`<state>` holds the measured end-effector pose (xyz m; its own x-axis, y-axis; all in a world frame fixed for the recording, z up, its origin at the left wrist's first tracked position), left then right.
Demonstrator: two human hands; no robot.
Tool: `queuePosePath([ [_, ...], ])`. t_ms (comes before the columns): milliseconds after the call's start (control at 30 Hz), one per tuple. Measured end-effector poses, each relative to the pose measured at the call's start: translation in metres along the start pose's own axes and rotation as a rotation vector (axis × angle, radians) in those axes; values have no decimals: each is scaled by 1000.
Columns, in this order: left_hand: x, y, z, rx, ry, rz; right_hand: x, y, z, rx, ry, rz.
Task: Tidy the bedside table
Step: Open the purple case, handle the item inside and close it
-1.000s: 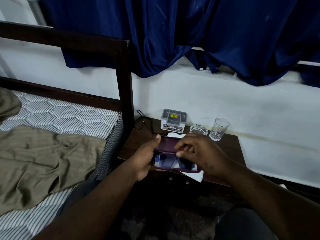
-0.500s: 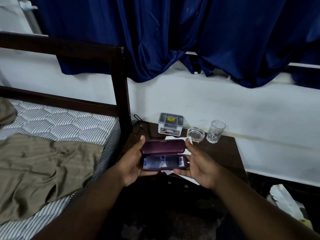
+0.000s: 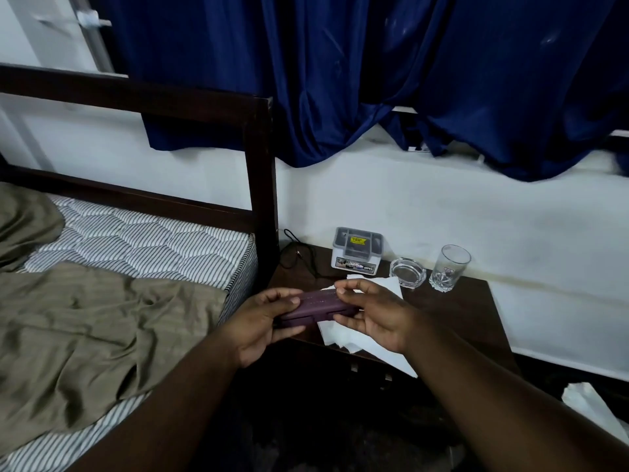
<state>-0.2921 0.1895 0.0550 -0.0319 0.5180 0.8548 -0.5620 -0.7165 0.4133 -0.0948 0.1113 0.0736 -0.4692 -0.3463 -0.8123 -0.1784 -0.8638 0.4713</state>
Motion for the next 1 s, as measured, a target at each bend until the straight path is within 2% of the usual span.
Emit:
queuePosePath([
  [300,-19,-25,-29,141,40,71,6,-62,15,37,168,-12],
  [433,-31,-37,-40,217,-1,86,13,-103,20,127,204,-41],
  [533,-41,-49,-52,272,-145,112,16,-136,27,187,210,-54],
  [633,-45,-58,-64,369,-421,148,19,-164,33,202,234,-50],
  [767,-43,-68,-71,437,-669,173,27,-194,34,205,322,-40],
  [1000,-39,-78,-74,507,-926,139,46,-228,36,161,462,-13],
])
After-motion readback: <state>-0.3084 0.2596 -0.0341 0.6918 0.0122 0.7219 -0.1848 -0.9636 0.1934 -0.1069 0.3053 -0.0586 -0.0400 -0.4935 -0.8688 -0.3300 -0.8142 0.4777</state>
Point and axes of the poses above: each hand's wrist, its own y-axis away from the middle knuckle, its own z-axis out of the palm, x = y × z, the point moved 3 cm from there along -y, towards the middle knuckle, and after that the axes turned 3 degrees about -y, right-handed, at the moved point
